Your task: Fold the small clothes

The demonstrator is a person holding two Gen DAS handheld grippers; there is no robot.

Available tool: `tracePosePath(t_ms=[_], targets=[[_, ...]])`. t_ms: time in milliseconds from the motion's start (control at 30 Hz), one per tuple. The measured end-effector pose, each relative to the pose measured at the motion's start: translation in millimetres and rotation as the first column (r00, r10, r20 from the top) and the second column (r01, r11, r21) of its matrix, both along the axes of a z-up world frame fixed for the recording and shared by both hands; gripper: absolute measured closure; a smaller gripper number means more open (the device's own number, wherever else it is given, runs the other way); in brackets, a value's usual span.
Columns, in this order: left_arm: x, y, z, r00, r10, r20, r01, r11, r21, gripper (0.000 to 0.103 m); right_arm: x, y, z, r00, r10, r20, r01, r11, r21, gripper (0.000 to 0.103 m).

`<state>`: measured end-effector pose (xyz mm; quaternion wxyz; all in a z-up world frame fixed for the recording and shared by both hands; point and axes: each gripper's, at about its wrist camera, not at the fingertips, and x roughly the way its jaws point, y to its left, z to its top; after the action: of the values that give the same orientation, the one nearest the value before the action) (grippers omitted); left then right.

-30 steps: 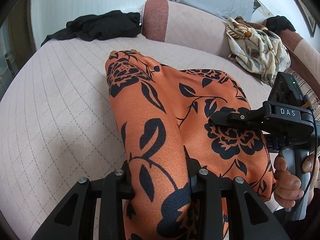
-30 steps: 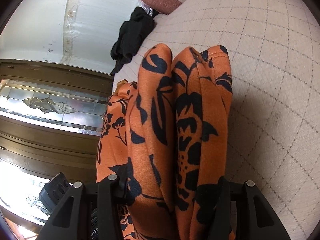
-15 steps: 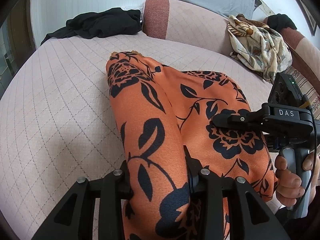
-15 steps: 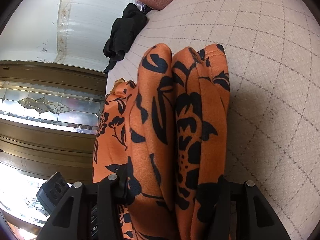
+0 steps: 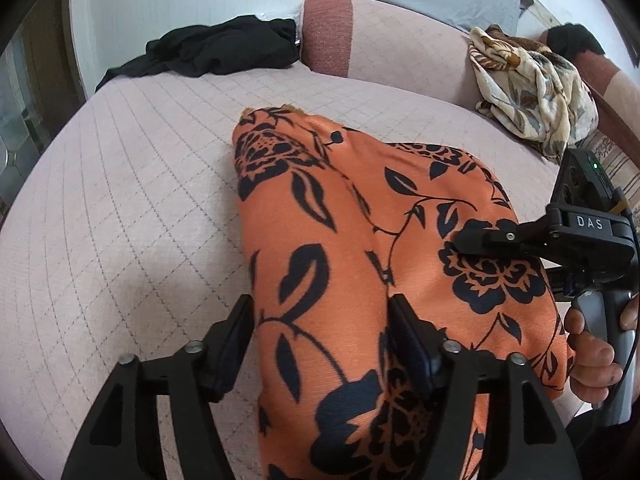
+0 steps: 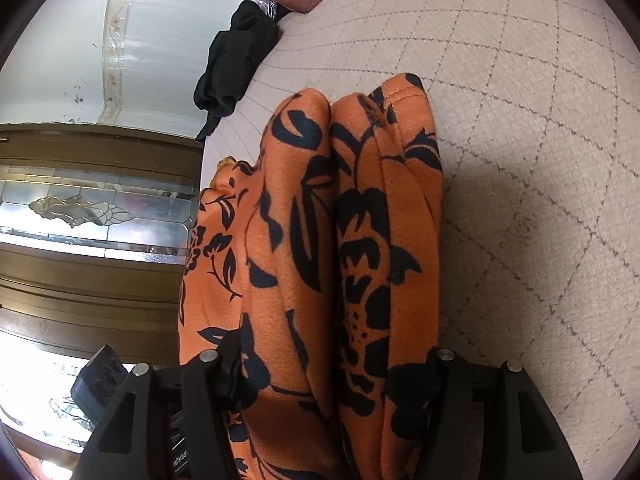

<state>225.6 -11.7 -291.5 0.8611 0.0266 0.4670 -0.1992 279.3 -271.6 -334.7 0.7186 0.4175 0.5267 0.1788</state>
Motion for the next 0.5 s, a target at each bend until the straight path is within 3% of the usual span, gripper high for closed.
tracePosePath(t_ms=[133, 333, 500], targets=[[3, 11, -2, 0.999, 0.011, -0.039, -0.013, 0.999, -0.045, 0.029, 0, -3, 1, 1.000, 0.008, -0.013, -0.008, 1.000, -0.004, 0.037], [-5, 16, 0, 0.999, 0.013, -0.034, -0.015, 0.999, -0.047, 0.028, -6, -8, 6, 1.000, 0.022, -0.019, -0.023, 0.998, -0.055, 0.033], [-10, 29, -3, 0.998, 0.034, -0.046, -0.036, 0.997, -0.063, 0.021, -14, -11, 8, 0.999, 0.028, -0.023, -0.030, 0.996, -0.087, 0.032]])
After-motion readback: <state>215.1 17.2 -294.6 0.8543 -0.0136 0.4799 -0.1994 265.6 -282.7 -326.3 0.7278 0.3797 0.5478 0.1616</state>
